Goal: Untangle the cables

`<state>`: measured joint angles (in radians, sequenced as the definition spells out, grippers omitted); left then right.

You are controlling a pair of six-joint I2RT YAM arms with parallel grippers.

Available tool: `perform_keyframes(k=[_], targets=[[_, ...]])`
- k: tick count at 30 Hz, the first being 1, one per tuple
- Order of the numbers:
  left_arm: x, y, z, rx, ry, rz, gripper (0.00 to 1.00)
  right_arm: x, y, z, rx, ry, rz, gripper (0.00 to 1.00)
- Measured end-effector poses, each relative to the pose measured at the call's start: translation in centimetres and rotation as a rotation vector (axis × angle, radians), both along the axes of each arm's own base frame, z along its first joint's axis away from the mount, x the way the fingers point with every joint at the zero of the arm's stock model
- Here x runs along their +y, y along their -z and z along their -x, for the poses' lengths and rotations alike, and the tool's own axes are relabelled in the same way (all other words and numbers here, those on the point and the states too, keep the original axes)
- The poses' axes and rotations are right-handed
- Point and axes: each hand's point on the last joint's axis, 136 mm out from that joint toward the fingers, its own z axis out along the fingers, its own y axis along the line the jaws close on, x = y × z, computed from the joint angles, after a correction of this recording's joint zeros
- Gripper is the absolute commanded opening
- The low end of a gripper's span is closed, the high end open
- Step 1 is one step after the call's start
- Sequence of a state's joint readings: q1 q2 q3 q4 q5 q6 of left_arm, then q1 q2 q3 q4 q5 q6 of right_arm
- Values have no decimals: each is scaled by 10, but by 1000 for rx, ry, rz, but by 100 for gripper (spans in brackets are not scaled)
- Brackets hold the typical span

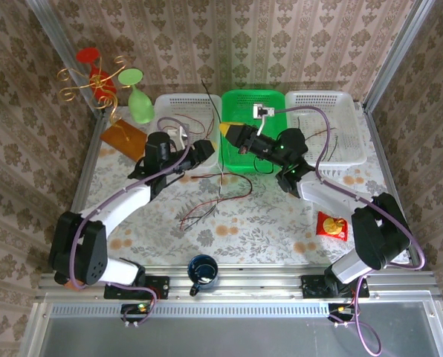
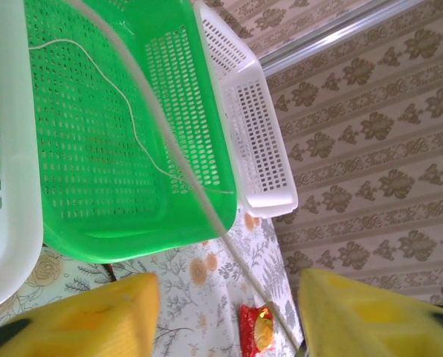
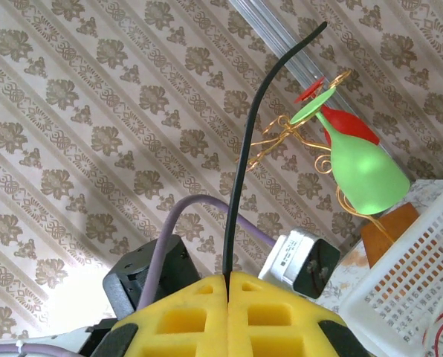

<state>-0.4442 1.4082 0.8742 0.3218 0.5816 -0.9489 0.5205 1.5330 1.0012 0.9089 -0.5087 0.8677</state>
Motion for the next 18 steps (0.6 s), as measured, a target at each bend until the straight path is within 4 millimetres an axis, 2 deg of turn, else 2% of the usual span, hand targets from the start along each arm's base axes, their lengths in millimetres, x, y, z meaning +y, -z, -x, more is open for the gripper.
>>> perform_keyframes(k=[4,5,10,18], targets=[[-1,-1,-2,-9,-7,-2,4,-7,-2,7,3,8,3,0],[0,-2,-3,-18,-13,-6,0,-10,-2,9,4,14,4,0],[12,-13,-4,-82,-64,-70,0,-37,-4,21,5,89,21,0],[40,-65,8,-243,-151,-182,0,-110,-3,43,-4,364,59,0]])
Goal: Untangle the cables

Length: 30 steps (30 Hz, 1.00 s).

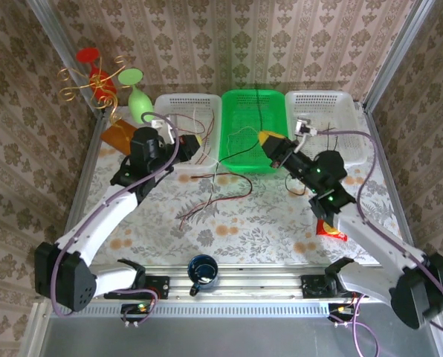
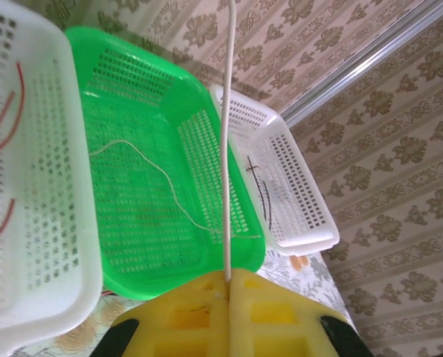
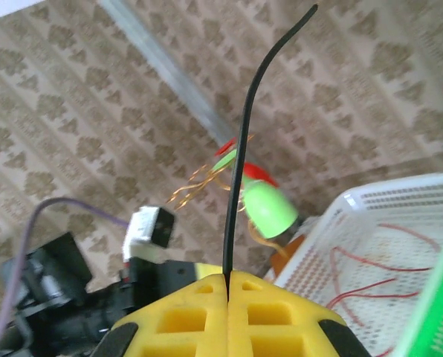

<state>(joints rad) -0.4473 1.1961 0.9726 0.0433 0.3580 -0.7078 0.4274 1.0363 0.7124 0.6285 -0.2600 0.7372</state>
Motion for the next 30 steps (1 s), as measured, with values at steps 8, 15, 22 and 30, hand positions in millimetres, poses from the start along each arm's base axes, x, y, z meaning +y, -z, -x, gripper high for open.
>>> perform_keyframes(k=[8,15,22,30], targets=[[17,-4,9,-31,-41,-132,0,-86,13,18,27,307,36,0],[32,-3,18,-49,-73,-211,0,-139,18,38,42,506,73,0],[58,-6,15,-57,-166,-268,0,-174,30,47,85,649,122,0],[94,-24,22,-110,-295,-284,0,-198,38,55,115,765,160,0]])
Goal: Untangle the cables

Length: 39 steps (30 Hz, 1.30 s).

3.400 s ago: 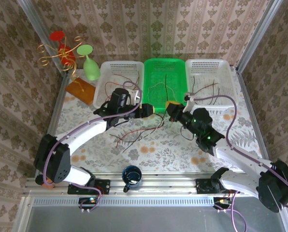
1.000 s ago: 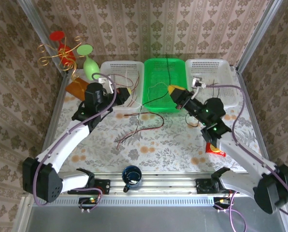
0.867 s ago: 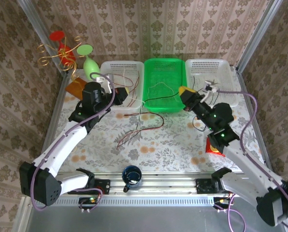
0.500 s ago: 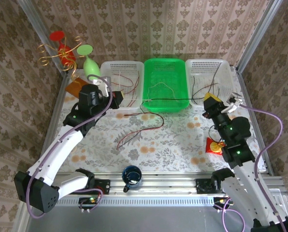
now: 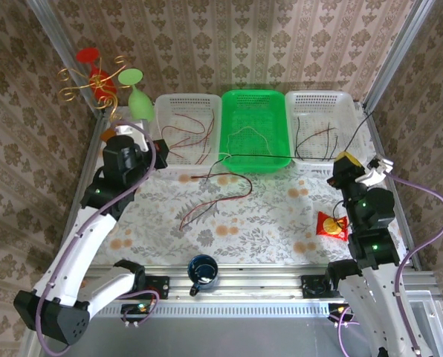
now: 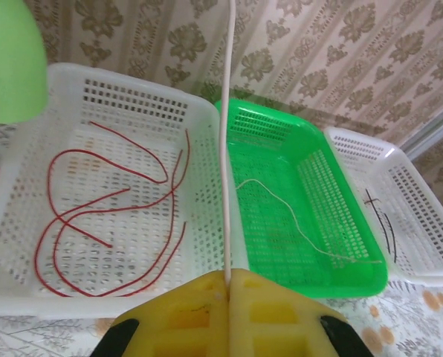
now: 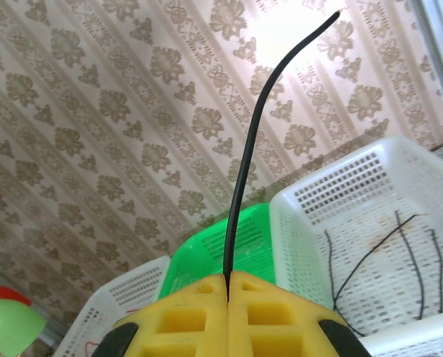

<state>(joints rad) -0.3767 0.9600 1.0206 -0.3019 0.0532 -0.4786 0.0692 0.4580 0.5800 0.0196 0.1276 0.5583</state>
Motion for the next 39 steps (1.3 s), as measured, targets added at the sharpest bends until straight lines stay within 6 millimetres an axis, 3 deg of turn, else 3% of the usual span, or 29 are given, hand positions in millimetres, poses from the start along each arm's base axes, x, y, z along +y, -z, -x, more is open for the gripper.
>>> perform_keyframes(k=[8,15,21,27,32,39], targets=[[37,27,-7,108,-107,-33,0,-31,17,11,72,172,16,0],[52,45,-6,166,-143,-42,0,-56,34,24,149,323,52,0],[54,49,-4,183,-147,-35,0,-67,30,35,139,391,72,0],[41,56,0,216,-93,26,0,-67,25,35,125,389,93,0],[25,51,1,200,-42,54,0,-62,7,15,118,361,111,0],[3,50,-2,190,16,64,0,-43,-72,-25,1,258,118,0]])
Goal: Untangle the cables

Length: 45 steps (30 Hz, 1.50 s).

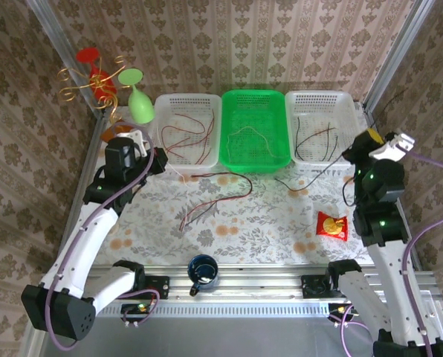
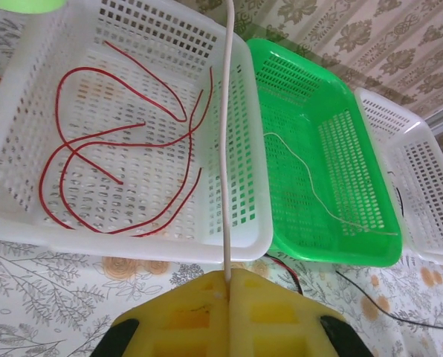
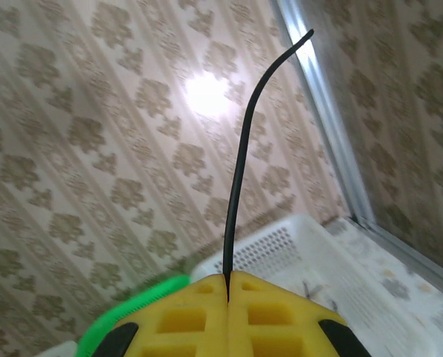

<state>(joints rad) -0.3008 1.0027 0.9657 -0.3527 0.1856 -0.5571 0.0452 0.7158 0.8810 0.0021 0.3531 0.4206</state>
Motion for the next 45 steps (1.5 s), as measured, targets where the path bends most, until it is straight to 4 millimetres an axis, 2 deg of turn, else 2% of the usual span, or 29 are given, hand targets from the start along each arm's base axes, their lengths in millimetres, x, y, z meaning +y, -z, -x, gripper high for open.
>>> perform_keyframes(k=[7,11,20,24,30,36,40,42,45], targets=[[-14,4,1,-4,31,15,0,18,-78,-35,-122,-93,36,0],[-18,13,2,13,39,19,0,24,-110,-55,-169,-118,65,0],[-31,22,5,32,64,12,0,27,-165,-86,-251,-101,164,0],[-36,23,6,36,74,10,0,27,-178,-100,-271,-92,204,0],[-38,24,7,38,74,8,0,24,-165,-125,-221,-73,264,0],[-40,24,9,41,76,9,0,20,-131,-147,-137,-63,304,0],[-41,27,8,48,78,4,0,13,-92,-163,-44,-57,322,0],[-42,28,8,53,78,2,0,10,-63,-176,34,-62,323,0],[-44,30,9,57,80,-1,0,6,-5,-195,177,-79,306,0]])
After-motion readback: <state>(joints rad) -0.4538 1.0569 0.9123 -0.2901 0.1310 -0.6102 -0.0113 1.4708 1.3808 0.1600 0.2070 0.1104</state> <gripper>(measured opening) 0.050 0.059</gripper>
